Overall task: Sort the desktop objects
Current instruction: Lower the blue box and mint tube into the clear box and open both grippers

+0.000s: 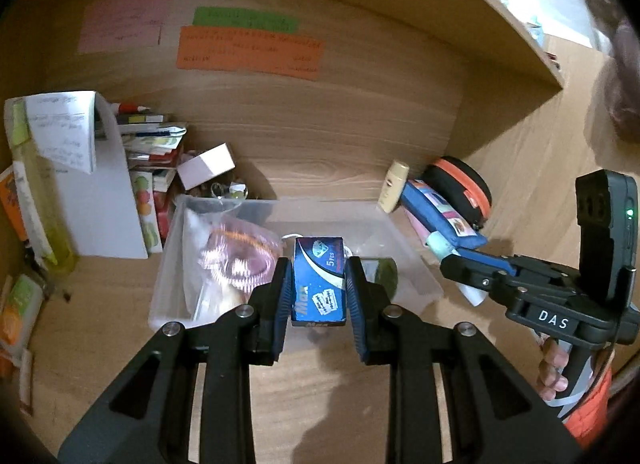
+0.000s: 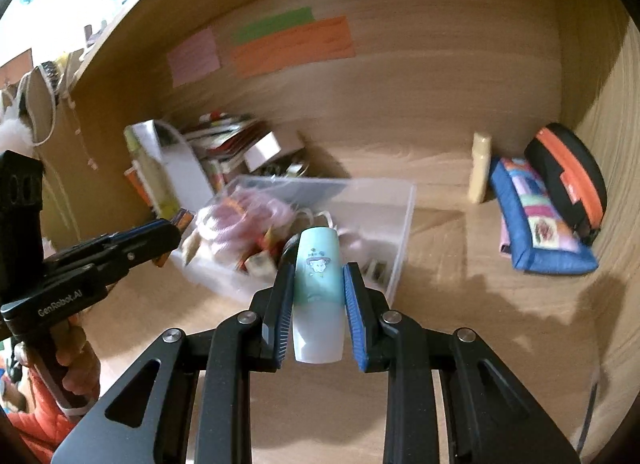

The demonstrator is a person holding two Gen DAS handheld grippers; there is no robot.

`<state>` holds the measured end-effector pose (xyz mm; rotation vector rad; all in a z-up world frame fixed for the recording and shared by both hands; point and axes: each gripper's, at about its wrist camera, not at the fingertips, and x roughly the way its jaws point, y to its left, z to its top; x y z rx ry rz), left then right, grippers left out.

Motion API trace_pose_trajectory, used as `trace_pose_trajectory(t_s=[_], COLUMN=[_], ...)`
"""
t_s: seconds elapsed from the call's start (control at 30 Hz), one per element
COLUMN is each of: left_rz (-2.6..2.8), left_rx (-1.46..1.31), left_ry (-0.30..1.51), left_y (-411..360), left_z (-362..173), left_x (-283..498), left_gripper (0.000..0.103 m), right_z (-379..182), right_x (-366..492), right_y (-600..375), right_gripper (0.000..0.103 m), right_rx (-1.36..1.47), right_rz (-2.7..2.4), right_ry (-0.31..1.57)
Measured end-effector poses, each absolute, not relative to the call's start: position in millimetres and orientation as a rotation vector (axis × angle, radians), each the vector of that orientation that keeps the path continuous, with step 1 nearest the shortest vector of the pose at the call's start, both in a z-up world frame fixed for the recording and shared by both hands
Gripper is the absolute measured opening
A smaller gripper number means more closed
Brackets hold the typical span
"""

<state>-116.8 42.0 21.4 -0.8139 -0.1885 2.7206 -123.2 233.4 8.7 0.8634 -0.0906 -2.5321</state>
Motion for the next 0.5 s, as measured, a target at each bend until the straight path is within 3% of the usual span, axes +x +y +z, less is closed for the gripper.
trace_pose_trajectory(t_s=[0.37,0.5], left_rz=[2.686,2.672], left_rx=[-0.965,-0.952], left_ry=[-0.212,-0.208], left_y=[47.3,47.2], left_z=[-7.9,-13.4], left_x=[-165.2,-164.1], left_gripper=[0.026,0.026], right_z=[-18.9,-26.2], right_x=[-177.1,-182.0], right_y=[225.3,217.0], right_gripper=[0.023,0.023], right_rx=[0.985,0.997], right_rz=[-2.522,-2.561], right_ry=[-0.086,-0.003])
